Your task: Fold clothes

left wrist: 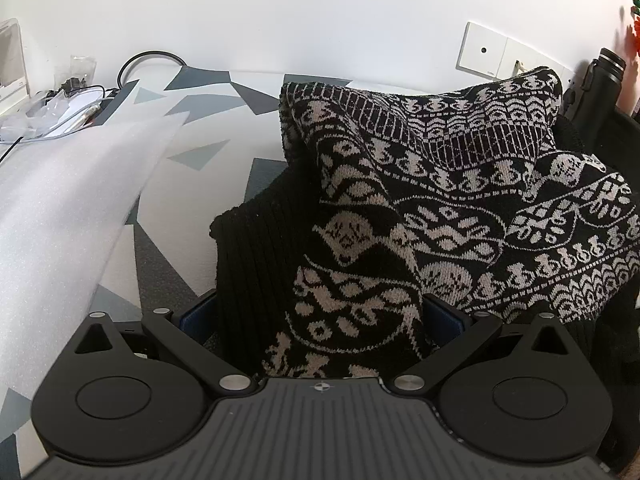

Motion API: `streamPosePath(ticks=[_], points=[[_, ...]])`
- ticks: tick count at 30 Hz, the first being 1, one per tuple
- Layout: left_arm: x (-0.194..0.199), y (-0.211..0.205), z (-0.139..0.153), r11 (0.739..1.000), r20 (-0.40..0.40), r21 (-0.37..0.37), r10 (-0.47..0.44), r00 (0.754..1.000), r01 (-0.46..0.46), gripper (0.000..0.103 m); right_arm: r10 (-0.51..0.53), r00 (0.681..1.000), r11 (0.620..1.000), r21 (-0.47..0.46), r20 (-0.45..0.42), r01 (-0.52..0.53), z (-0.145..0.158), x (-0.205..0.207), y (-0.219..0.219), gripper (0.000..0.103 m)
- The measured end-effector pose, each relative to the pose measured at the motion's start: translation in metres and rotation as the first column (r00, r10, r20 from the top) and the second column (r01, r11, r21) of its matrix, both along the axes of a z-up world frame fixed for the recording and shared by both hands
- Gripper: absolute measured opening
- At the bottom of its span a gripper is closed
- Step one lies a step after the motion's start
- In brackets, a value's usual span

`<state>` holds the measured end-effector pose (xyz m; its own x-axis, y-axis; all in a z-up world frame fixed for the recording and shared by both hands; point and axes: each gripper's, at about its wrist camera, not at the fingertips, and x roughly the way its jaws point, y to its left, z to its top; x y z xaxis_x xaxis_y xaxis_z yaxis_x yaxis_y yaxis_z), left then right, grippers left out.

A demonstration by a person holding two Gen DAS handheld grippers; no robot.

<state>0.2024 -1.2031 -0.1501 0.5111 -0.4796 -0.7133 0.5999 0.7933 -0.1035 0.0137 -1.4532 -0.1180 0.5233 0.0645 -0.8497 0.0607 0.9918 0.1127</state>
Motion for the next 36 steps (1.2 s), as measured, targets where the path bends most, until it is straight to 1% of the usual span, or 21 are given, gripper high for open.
streamPosePath(ticks=[2,4,7,10,13,15,16,18,19,20,21,23,24,26,31,33,34,35,36], points=[[0.0,0.0,0.0,1.0,0.002,-0.001,0.001,1.0,-0.001,0.103,-0.01,1.0,1.0,0.0,-0.003,0.01,0.0,-0.004,-0.006,0.026],[0.0,0.0,0.0,1.0,0.003,-0.001,0.002,1.0,-0.002,0.103,-0.055,0.998,0.999,-0.003,-0.012,0.054,0.001,-0.007,-0.018,0.024],[0.0,0.0,0.0,1.0,-0.001,0.001,-0.001,1.0,0.001,0.103,-0.139,0.99,0.99,-0.04,-0.014,0.138,0.0,-0.014,-0.038,0.022],[0.0,0.0,0.001,1.0,-0.001,0.001,-0.001,1.0,0.001,0.103,-0.243,0.97,0.967,-0.083,-0.008,0.242,-0.001,-0.023,-0.066,0.019],[0.0,0.0,0.001,1.0,-0.001,0.001,-0.001,1.0,0.001,0.103,-0.356,0.934,0.925,-0.135,0.018,0.355,-0.004,-0.032,-0.096,0.017],[0.001,0.0,0.001,1.0,-0.001,0.002,-0.002,1.0,0.002,0.103,-0.45,0.892,0.88,-0.15,0.043,0.451,-0.003,-0.037,-0.113,0.017],[0.001,0.0,0.001,1.0,-0.002,0.003,-0.003,1.0,0.003,0.103,-0.491,0.869,0.856,-0.153,0.058,0.493,-0.002,-0.039,-0.12,0.017],[0.001,0.0,0.001,1.0,-0.005,0.007,-0.005,1.0,0.005,0.103,-0.525,0.845,0.835,-0.129,0.101,0.534,0.005,-0.045,-0.122,0.019],[0.001,0.0,0.002,1.0,-0.009,0.01,-0.006,1.0,0.006,0.103,-0.504,0.856,0.847,-0.126,0.114,0.516,0.009,-0.047,-0.116,0.026],[0.001,0.0,0.002,1.0,-0.012,0.014,-0.007,1.0,0.007,0.103,-0.463,0.88,0.869,-0.143,0.109,0.475,0.01,-0.047,-0.109,0.04],[0.001,0.0,0.002,1.0,-0.015,0.017,-0.008,1.0,0.009,0.103,-0.42,0.901,0.888,-0.16,0.104,0.432,0.011,-0.048,-0.102,0.046],[0.001,-0.001,0.003,1.0,-0.022,0.023,-0.011,1.0,0.011,0.103,-0.34,0.935,0.913,-0.2,0.102,0.355,0.013,-0.051,-0.088,0.073],[0.001,-0.001,0.003,1.0,-0.025,0.027,-0.012,1.0,0.013,0.103,-0.308,0.946,0.921,-0.217,0.098,0.323,0.013,-0.053,-0.08,0.077],[0.002,-0.001,0.004,0.999,-0.032,0.033,-0.014,0.999,0.015,0.103,-0.281,0.956,0.928,-0.228,0.087,0.294,0.015,-0.062,-0.072,0.077],[0.002,-0.002,0.006,0.999,-0.059,0.05,-0.005,0.998,0.008,0.103,-0.29,0.952,0.942,-0.146,0.097,0.302,0.026,-0.09,-0.071,0.077],[0.001,-0.002,0.009,0.998,-0.074,0.055,0.003,0.997,0.001,0.103,-0.284,0.955,0.946,-0.136,0.089,0.294,0.028,-0.094,-0.067,0.077],[-0.002,-0.001,0.012,0.999,-0.061,0.053,0.001,0.998,0.002,0.103,-0.277,0.958,0.949,-0.134,0.076,0.285,0.027,-0.097,-0.066,0.075],[-0.006,0.0,0.016,0.999,-0.038,0.048,-0.002,0.999,0.004,0.103,-0.267,0.962,0.953,-0.132,0.063,0.273,0.025,-0.101,-0.064,0.068],[-0.01,0.001,0.02,0.999,-0.015,0.043,-0.005,1.0,0.006,0.103,-0.245,0.969,0.96,-0.128,0.043,0.249,0.022,-0.104,-0.061,0.063]])
